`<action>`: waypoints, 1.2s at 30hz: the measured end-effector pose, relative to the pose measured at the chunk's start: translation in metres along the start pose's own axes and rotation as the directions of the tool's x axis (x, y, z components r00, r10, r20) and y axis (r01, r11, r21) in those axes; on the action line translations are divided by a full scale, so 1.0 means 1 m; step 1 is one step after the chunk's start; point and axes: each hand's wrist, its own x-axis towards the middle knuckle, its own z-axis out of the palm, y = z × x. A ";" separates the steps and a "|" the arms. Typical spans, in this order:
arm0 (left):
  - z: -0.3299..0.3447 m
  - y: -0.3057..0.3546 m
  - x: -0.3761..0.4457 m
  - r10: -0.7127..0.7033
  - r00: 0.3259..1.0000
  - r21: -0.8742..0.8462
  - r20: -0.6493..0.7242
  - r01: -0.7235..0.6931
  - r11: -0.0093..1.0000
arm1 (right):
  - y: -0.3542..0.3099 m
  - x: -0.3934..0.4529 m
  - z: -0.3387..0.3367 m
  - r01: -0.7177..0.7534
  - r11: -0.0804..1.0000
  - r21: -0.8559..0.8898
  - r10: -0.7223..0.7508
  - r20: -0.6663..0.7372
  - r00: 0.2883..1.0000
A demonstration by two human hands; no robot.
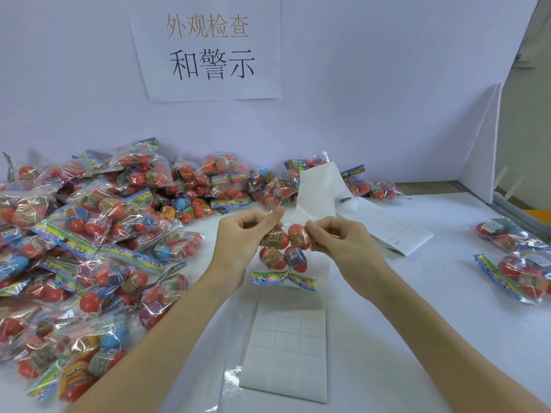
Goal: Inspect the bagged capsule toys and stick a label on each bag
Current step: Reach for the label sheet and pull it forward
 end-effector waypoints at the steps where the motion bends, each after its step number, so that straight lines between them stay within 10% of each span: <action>1: 0.000 0.000 0.000 -0.014 1.000 0.000 0.000 0.014 1.000 | 0.000 0.000 0.001 0.002 1.000 -0.017 -0.002 -0.003 1.000; 9: -0.005 -0.002 0.000 -0.054 0.944 0.255 0.326 -0.033 0.966 | -0.005 -0.005 0.000 0.208 0.896 -0.391 -0.234 -0.021 0.972; 15: -0.003 -0.002 0.003 0.007 0.996 0.065 0.090 -0.013 0.998 | -0.004 -0.002 -0.004 0.006 0.969 -0.246 -0.008 -0.007 1.000; 36: 0.000 -0.005 0.002 0.017 0.989 0.023 0.149 -0.021 1.000 | -0.003 0.003 -0.007 0.013 1.000 0.009 -0.012 -0.100 0.995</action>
